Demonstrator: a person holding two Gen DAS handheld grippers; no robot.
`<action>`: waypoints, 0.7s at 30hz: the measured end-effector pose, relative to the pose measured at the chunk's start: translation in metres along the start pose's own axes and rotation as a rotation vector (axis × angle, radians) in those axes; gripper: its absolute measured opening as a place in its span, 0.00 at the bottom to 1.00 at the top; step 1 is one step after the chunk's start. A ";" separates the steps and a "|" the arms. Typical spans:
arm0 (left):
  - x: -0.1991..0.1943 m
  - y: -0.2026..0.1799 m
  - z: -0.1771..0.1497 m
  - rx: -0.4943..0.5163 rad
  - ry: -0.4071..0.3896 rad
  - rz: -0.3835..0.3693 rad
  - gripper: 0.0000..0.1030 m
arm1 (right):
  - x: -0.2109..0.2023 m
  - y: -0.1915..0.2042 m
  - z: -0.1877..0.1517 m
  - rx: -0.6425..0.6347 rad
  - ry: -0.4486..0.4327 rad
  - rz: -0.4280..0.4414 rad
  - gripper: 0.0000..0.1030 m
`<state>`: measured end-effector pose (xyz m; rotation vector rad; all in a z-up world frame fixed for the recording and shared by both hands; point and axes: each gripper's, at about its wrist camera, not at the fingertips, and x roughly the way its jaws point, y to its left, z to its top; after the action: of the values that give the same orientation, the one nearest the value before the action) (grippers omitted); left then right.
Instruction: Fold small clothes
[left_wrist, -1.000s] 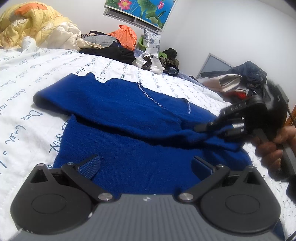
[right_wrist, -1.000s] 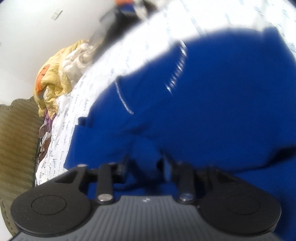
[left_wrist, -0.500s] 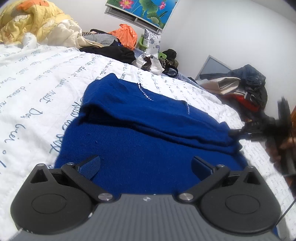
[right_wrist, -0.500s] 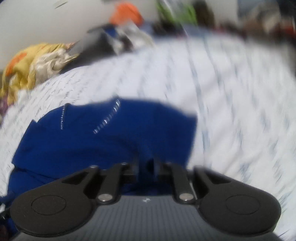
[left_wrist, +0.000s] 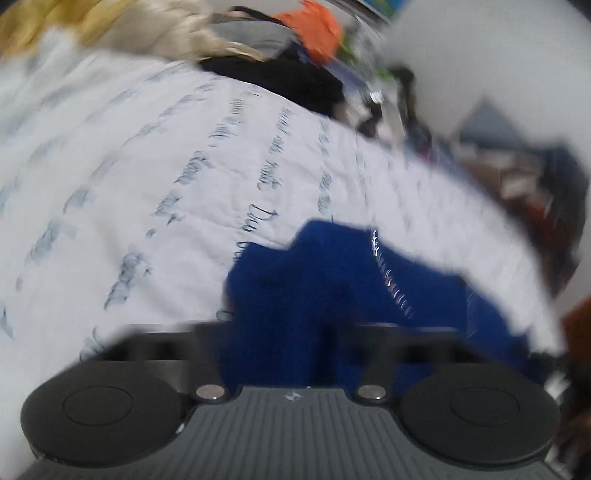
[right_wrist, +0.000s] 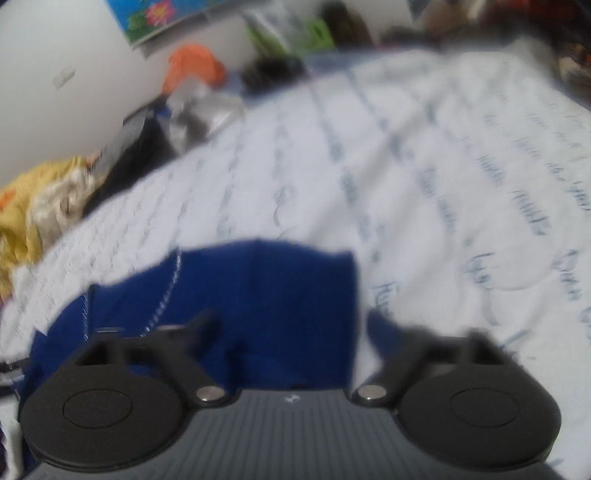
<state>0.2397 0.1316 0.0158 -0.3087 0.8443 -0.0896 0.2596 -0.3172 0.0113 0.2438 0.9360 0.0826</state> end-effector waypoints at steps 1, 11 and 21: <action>-0.004 -0.008 -0.004 0.062 -0.050 0.066 0.12 | -0.002 0.003 -0.001 -0.028 -0.010 -0.004 0.09; -0.030 -0.050 -0.059 0.410 -0.243 0.270 0.57 | -0.032 -0.026 -0.013 0.061 -0.115 -0.047 0.14; 0.001 -0.083 -0.064 0.334 -0.082 0.050 0.88 | -0.019 0.055 -0.041 -0.203 -0.021 0.013 0.31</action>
<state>0.1958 0.0375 0.0005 0.0221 0.7411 -0.1680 0.2172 -0.2598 0.0160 0.0632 0.8979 0.1856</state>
